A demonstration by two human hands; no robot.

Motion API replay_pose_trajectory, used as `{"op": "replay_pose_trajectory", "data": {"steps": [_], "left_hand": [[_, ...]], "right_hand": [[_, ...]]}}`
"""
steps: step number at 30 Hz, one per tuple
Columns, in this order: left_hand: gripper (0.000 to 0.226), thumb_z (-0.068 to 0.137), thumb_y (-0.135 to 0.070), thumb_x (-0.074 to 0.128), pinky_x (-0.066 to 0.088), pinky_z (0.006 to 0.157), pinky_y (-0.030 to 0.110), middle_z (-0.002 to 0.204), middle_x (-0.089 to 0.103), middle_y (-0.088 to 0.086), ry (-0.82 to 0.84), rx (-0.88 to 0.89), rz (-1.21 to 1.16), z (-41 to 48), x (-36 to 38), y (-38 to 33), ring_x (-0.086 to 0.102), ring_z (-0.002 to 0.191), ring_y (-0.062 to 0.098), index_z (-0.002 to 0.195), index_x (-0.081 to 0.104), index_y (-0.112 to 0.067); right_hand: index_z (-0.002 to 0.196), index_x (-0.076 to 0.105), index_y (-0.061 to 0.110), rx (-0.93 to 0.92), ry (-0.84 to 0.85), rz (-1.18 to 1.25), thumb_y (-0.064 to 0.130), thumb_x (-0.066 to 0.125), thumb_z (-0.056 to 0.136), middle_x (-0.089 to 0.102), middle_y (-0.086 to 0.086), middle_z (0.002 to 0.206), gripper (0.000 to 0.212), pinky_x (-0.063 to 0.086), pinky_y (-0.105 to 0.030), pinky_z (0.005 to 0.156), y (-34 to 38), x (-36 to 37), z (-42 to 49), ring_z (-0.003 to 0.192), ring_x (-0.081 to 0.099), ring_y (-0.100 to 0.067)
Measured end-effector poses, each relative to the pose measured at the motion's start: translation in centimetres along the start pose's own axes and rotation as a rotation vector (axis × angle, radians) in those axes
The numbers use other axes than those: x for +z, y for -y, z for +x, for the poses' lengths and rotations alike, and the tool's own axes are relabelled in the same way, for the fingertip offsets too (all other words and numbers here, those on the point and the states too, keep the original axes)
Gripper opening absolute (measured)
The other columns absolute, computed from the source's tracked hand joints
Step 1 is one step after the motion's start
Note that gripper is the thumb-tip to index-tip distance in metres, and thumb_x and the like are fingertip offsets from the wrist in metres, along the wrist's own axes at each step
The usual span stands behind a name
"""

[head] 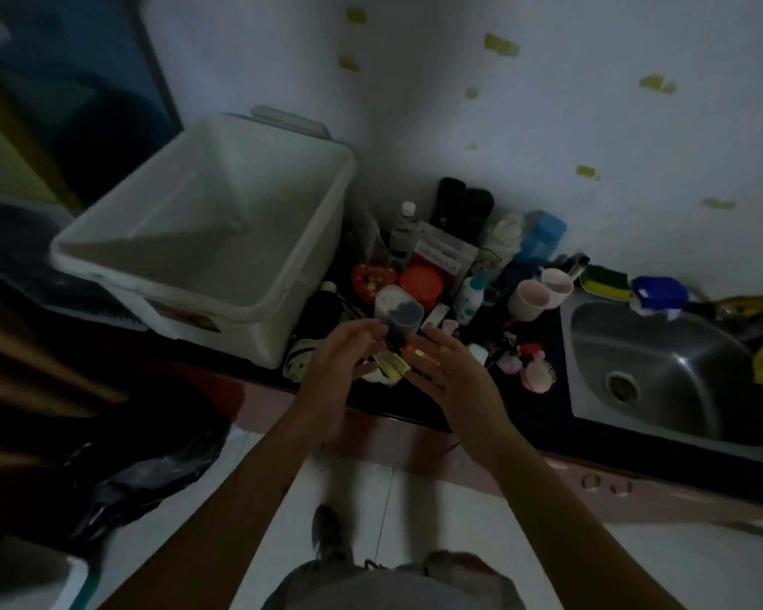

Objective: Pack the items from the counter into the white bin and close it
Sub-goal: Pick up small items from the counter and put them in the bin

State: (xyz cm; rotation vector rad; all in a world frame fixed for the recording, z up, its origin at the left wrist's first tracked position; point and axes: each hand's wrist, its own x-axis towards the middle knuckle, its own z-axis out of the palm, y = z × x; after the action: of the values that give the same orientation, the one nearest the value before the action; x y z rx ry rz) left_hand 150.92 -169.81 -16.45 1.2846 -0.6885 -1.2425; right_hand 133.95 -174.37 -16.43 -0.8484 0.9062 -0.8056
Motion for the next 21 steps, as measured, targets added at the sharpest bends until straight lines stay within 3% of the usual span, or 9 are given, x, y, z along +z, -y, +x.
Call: {"op": "replay_pose_trajectory", "data": {"steps": [6,9,15,21], "left_hand": [[0.022,0.102,-0.018,0.046,0.055,0.089,0.029,0.116,0.070,-0.001,0.064,-0.059,0.017,3.6,0.7,1.1,0.066,0.109,0.014,0.112,0.065,-0.017],[0.021,0.102,-0.016,0.046,0.053,0.094,0.036,0.116,0.070,0.000,0.084,-0.105,0.010,5.2,1.5,1.7,0.066,0.109,0.015,0.110,0.066,-0.018],[0.019,0.100,-0.016,0.048,0.053,0.092,0.039,0.112,0.072,0.003,0.022,-0.240,-0.057,7.4,2.8,3.5,0.066,0.109,0.022,0.107,0.065,-0.016],[0.018,0.100,-0.019,0.048,0.052,0.096,0.041,0.117,0.070,0.006,-0.027,-0.382,-0.094,10.3,4.4,5.9,0.065,0.112,0.023,0.112,0.063,-0.016]], "right_hand": [[0.125,0.057,0.021,0.021,-0.131,0.024,0.021,0.048,0.098,0.068,-0.002,0.122,0.028,0.051,-0.036,0.095,-0.6,-2.0,2.3,0.115,0.064,-0.022],[0.127,0.056,0.019,0.037,-0.194,0.037,0.019,0.047,0.099,0.069,-0.003,0.121,0.030,0.051,-0.037,0.095,-1.1,-3.7,3.9,0.114,0.065,-0.022],[0.131,0.055,0.016,0.087,-0.264,0.080,0.018,0.048,0.099,0.069,-0.004,0.121,0.033,0.052,-0.035,0.088,-2.1,-6.8,6.1,0.112,0.066,-0.023],[0.119,0.061,0.022,0.148,-0.307,0.041,0.016,0.050,0.097,0.070,-0.003,0.118,0.025,0.054,-0.031,0.085,-3.3,-8.5,8.4,0.108,0.067,-0.020]]}}
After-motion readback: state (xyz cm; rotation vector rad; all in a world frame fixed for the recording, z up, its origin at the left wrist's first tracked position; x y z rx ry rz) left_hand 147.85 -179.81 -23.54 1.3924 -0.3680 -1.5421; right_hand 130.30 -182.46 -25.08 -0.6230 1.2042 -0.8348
